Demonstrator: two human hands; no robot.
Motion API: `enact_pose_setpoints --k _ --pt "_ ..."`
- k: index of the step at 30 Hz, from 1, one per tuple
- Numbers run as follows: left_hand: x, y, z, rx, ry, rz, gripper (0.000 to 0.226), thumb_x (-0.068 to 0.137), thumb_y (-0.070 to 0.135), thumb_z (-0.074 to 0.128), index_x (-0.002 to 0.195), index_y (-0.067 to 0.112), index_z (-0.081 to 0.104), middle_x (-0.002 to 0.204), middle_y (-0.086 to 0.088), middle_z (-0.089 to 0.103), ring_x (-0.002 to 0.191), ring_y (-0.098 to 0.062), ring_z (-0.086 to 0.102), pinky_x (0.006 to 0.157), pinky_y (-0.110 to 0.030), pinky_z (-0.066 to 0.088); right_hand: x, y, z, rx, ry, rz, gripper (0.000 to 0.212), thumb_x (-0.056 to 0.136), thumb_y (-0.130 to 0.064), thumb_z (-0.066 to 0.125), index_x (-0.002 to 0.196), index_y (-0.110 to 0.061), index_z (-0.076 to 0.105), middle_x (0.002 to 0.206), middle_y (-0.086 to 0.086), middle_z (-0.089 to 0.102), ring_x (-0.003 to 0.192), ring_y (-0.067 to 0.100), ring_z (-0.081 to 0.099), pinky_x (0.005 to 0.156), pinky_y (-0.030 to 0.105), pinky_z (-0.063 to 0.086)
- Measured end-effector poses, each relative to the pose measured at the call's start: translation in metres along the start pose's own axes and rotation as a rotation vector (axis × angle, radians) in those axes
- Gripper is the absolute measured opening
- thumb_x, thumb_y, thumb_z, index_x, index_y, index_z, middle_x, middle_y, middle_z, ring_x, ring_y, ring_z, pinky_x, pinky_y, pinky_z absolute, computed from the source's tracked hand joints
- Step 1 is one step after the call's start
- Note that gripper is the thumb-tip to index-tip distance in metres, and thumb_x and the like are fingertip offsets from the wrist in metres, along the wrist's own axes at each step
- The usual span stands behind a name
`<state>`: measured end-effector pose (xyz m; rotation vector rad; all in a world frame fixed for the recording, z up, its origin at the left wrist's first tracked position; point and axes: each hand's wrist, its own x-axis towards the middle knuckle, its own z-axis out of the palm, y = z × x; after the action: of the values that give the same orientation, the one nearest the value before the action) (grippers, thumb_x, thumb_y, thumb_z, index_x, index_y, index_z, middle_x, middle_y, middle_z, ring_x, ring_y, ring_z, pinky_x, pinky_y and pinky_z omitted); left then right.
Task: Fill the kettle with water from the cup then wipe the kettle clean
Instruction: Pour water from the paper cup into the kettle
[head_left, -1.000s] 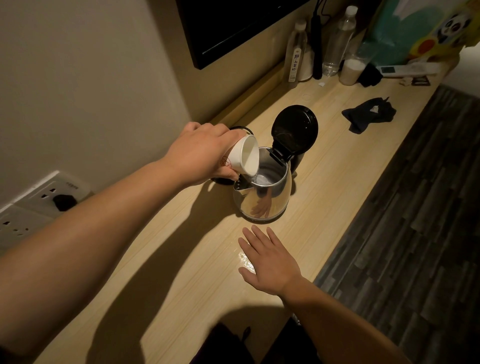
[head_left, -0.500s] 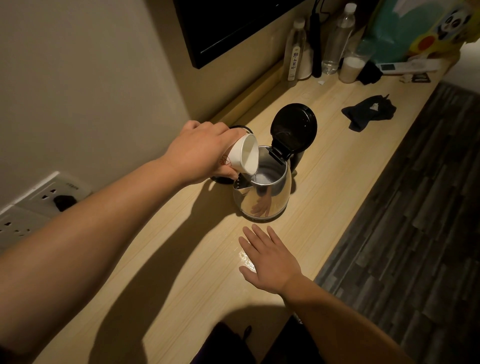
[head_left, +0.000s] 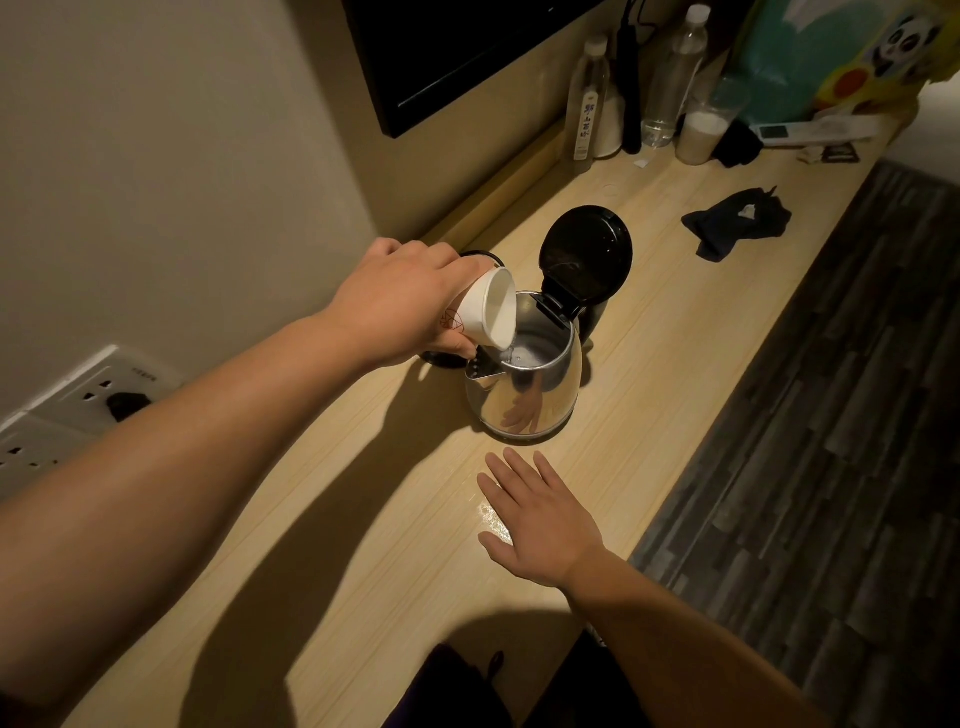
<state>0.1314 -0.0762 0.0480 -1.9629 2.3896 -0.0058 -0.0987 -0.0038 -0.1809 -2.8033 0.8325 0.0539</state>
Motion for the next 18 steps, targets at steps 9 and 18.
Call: enact_pose_setpoints --k 9,18 --pt "0.0007 0.0008 -0.0006 0.006 -0.009 0.003 0.087 0.071 0.064 0.070 0.143 0.035 0.032 0.130 0.001 0.054 0.118 -0.025 0.048 0.096 -0.041 0.030 0.0002 0.0006 0.0008 0.007 -0.017 0.006 0.072 0.097 -0.064 0.020 0.148 -0.018 0.041 0.158 0.009 0.034 0.148 0.030 0.025 0.115 0.050 0.008" --pt "0.0018 0.0013 -0.0019 0.013 -0.016 -0.001 0.090 0.071 0.065 0.069 0.146 0.035 0.029 0.131 0.001 0.054 0.119 -0.025 0.047 0.097 -0.041 0.030 0.0001 0.0001 0.0007 -0.004 -0.005 0.004 0.070 0.097 -0.063 0.028 0.149 -0.018 0.041 0.159 0.009 0.033 0.148 0.030 0.023 0.116 0.049 0.007"
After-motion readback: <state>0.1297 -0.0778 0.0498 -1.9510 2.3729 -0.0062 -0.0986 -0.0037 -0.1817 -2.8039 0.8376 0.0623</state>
